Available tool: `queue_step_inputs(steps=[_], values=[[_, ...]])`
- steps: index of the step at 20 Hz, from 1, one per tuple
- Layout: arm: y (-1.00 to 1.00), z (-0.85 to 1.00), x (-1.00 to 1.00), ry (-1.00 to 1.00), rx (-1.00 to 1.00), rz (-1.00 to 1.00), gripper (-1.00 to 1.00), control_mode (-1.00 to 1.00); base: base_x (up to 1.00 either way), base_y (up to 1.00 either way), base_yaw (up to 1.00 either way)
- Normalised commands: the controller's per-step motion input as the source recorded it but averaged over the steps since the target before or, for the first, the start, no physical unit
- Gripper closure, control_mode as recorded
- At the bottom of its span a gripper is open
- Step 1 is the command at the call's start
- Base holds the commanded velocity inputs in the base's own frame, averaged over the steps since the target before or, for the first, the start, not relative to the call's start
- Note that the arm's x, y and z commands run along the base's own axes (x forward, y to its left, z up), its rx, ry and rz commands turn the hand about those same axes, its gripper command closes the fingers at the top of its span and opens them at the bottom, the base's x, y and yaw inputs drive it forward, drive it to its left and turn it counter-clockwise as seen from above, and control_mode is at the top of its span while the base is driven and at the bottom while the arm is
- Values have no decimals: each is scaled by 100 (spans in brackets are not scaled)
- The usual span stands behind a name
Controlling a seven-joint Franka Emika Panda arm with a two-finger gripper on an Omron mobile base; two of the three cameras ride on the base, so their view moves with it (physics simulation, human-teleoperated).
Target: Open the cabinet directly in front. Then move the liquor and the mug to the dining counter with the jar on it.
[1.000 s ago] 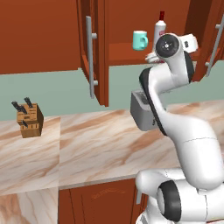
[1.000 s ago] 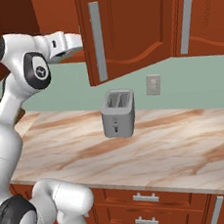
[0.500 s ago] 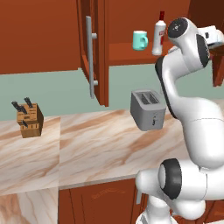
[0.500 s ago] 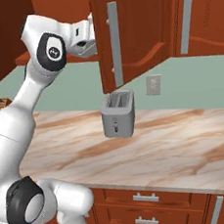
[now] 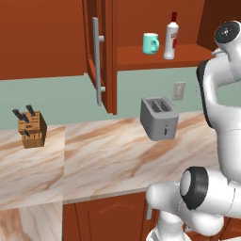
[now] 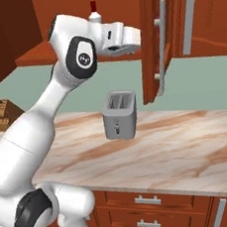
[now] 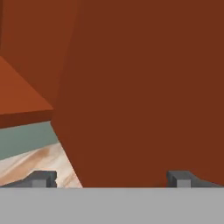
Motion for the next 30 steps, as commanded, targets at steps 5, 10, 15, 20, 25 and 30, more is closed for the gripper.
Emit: queue_step_inputs(steps=[5, 10, 15, 20, 25, 30], values=[[-24, 0, -20, -5, 1, 14, -100, -100, 0, 0, 0], [87, -14, -55, -3, 0, 27, -100, -100, 0, 0, 0], [100, -3, -16, 0, 6, 28, -100, -100, 0, 0, 0], [70, 0, 0, 0, 16, 34, -100, -100, 0, 0, 0], [27, 5, 0, 0, 21, 29, -100, -100, 0, 0, 0], [0, 3, 0, -1, 3, 4, -100, -100, 0, 0, 0]])
